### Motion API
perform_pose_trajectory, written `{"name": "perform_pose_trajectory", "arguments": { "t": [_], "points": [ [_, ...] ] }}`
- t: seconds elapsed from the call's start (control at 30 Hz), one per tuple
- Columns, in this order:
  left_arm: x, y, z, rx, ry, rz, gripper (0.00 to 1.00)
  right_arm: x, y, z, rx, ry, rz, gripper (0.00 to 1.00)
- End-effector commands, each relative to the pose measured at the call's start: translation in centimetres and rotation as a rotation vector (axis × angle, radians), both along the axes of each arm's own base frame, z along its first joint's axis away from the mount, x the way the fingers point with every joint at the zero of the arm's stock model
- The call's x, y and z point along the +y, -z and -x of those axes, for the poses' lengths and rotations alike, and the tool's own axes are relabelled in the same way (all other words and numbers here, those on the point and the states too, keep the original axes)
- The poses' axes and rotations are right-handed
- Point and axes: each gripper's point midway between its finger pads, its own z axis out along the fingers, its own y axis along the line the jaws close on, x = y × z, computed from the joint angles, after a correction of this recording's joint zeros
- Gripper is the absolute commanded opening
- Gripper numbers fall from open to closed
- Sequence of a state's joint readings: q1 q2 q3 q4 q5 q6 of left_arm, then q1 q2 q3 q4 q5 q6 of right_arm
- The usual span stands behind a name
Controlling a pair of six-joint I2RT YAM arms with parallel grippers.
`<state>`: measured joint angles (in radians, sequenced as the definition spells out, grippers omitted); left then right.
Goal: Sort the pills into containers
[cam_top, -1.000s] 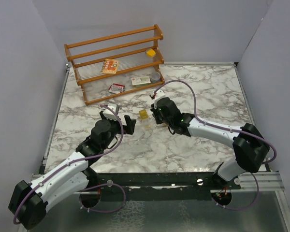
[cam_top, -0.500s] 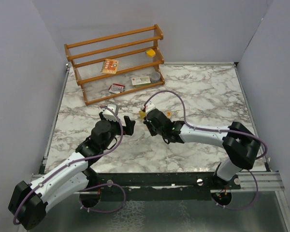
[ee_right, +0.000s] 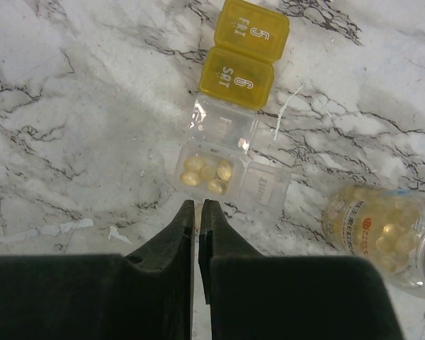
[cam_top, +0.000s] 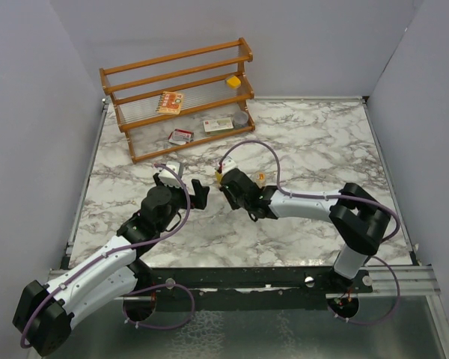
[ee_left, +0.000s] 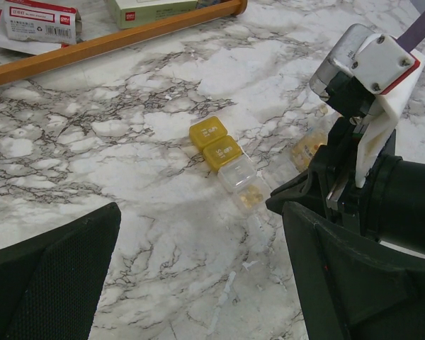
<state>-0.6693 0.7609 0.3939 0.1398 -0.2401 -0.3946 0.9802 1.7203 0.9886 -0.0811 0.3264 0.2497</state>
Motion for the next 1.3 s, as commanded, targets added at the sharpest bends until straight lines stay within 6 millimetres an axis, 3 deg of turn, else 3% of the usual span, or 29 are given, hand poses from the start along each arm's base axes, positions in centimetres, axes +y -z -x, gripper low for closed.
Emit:
{"name": "perform_pose_trajectory", "arguments": {
  "t": [0.0, 0.4, 1.27],
  "points": [
    [0.1, -0.7, -0.2, -0.013, -0.011, 0.014, 0.99, 1.4, -1.3, -1.6, -0.059, 0.019, -0.029, 0.01],
    [0.0, -0.7, -0.1, -0.012, -0.006, 0.014, 0.99, 2.2, -1.3, -3.4, -0.112, 0.027, 0.015, 0.02],
    [0.4, -1.1, -0.2, -0.022, -0.020, 0.010, 0.99, 1.4, -0.5, -2.5, -0.075, 0.050, 0.006, 0.11]
  ]
}}
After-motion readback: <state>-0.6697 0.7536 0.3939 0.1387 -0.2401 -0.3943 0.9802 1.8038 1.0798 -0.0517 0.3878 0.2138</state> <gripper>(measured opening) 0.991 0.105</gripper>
